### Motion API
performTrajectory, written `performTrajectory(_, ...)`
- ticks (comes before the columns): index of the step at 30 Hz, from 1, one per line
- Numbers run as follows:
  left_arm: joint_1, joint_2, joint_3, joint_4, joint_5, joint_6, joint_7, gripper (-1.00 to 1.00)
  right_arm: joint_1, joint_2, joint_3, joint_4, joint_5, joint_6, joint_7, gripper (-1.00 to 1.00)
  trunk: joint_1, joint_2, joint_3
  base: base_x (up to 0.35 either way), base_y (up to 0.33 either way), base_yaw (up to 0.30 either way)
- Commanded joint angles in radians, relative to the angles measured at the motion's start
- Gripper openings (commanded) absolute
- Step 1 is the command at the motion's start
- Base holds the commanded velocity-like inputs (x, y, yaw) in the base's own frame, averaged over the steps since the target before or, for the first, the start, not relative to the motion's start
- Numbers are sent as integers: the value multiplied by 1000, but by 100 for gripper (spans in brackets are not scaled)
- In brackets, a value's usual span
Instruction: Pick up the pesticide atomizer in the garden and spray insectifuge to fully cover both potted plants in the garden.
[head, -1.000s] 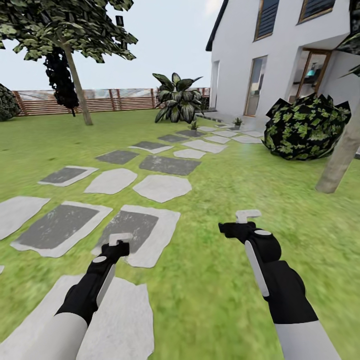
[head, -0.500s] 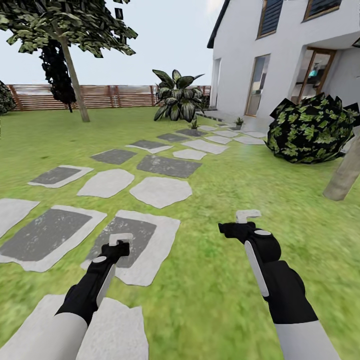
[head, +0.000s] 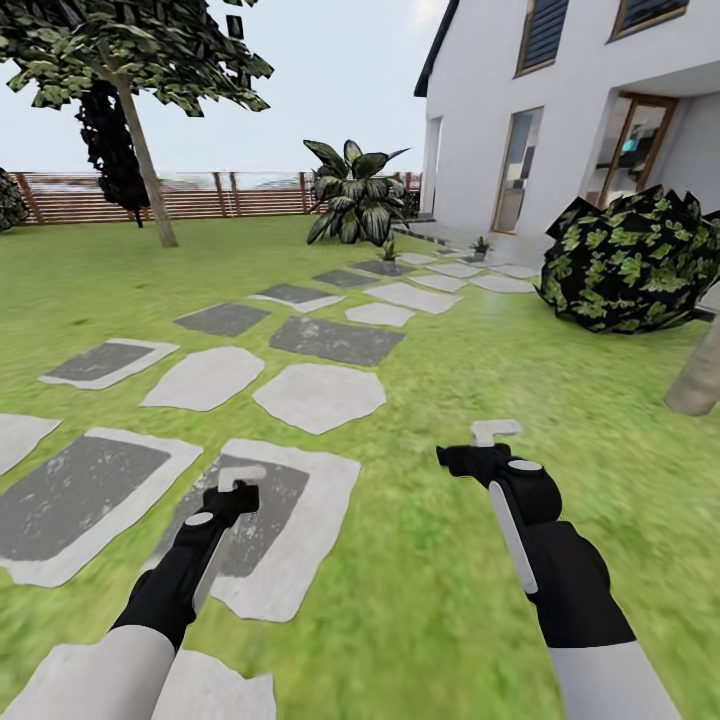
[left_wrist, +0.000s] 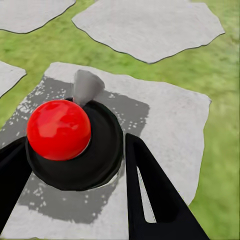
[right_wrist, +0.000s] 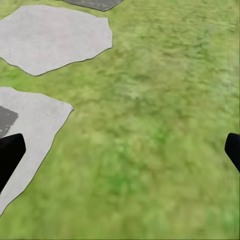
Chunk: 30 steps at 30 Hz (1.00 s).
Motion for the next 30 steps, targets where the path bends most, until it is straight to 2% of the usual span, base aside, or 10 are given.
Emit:
performTrajectory(1,0,0,0,-2,2,5,3,-100,-1,0,1,-1,-2,5,-7,100,0,0,-1,347,0,0)
performTrajectory(30,0,0,0,0,-4,5,3,-100,-1,0,0,-1,-2,5,-7,100,0,0,-1,347,0,0)
